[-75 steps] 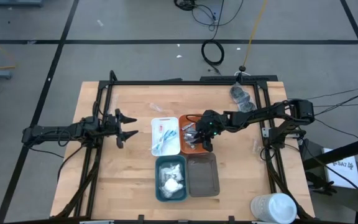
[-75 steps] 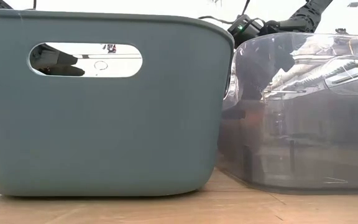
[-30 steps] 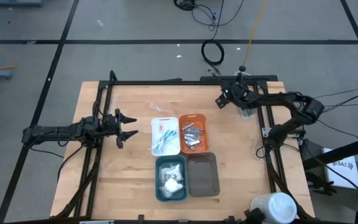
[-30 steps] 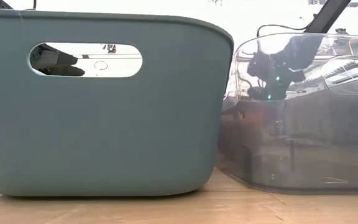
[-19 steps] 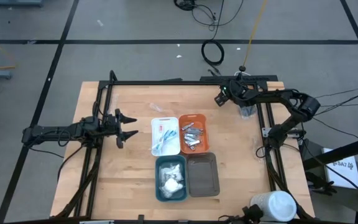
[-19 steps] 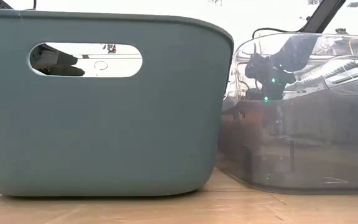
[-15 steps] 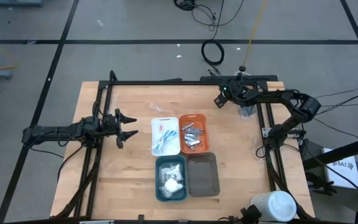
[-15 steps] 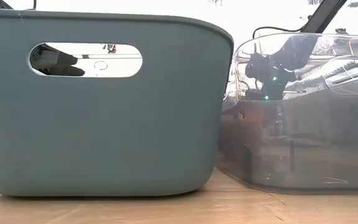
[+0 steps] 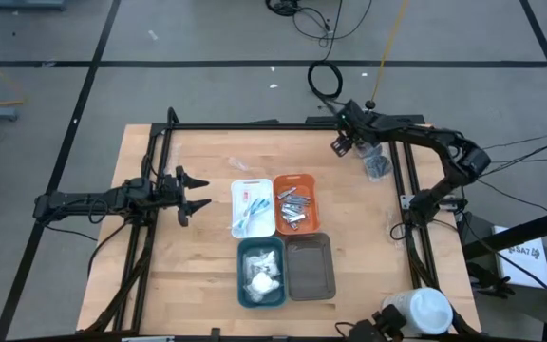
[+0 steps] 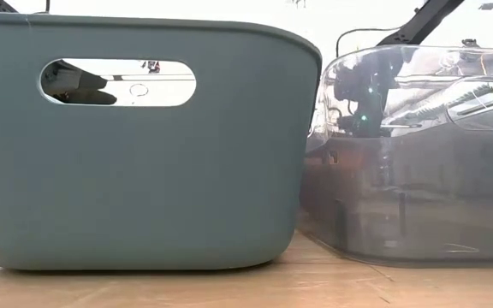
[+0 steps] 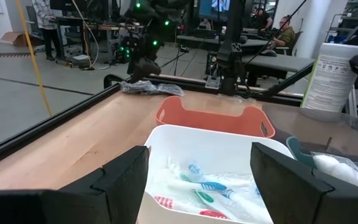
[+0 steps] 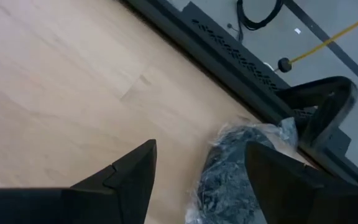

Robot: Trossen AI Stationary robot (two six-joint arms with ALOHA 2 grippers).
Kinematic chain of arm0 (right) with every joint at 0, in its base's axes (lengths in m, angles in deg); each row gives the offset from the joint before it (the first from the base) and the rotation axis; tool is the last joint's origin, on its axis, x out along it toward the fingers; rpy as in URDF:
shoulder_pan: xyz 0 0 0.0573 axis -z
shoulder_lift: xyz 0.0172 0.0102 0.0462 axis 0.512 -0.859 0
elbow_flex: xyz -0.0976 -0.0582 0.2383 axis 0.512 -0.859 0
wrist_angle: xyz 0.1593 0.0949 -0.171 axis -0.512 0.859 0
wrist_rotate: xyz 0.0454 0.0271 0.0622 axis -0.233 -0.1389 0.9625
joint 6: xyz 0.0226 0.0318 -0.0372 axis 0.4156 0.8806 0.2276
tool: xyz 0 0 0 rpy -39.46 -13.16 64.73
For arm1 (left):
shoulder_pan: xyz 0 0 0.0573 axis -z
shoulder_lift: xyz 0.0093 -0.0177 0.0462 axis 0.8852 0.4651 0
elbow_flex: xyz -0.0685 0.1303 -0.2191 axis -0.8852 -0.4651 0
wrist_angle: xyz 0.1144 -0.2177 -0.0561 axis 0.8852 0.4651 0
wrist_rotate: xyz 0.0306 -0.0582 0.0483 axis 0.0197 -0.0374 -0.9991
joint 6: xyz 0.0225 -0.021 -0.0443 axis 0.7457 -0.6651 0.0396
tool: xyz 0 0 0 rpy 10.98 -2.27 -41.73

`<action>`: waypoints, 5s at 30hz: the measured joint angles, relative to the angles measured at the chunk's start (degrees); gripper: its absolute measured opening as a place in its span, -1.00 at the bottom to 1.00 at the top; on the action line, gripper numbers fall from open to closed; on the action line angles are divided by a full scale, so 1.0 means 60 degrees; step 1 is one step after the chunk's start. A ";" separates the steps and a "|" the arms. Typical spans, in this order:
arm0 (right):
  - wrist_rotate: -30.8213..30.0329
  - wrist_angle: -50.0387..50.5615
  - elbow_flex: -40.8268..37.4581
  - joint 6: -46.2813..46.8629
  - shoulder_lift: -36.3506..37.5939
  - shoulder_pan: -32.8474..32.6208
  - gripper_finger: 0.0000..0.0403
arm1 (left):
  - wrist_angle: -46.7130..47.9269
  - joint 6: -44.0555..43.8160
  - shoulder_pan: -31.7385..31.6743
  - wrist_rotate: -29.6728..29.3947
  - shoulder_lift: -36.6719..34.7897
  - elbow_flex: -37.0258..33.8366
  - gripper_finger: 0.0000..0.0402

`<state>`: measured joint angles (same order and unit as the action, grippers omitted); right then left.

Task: Pick & Place Travel size toiletries
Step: Put the top hairbrush into the gray bin

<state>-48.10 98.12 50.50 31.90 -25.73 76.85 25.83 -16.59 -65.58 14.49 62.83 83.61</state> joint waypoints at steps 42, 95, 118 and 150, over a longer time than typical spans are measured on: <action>0.0041 0.3755 0.1282 -0.0130 0.0978 -0.0118 -0.01 | 0.0006 -0.0002 -0.0002 -0.0002 0.0000 0.0000 0.36; -0.2125 0.3148 0.2671 0.0925 -0.3201 -0.0003 0.24 | 0.0002 0.0000 -0.0001 -0.0001 0.0002 0.0000 0.36; -0.1642 0.3183 0.2779 0.0196 -0.3273 0.0125 -0.38 | 0.0002 -0.0002 0.0000 0.0000 0.0002 0.0000 0.36; 0.1577 0.2684 0.1953 -0.0424 -0.1050 -0.1439 -1.00 | 0.0002 -0.0004 0.0001 0.0000 0.0002 0.0000 0.36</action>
<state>-38.64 114.22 62.21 29.36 -32.03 68.22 25.85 -16.61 -65.57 14.49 62.85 83.61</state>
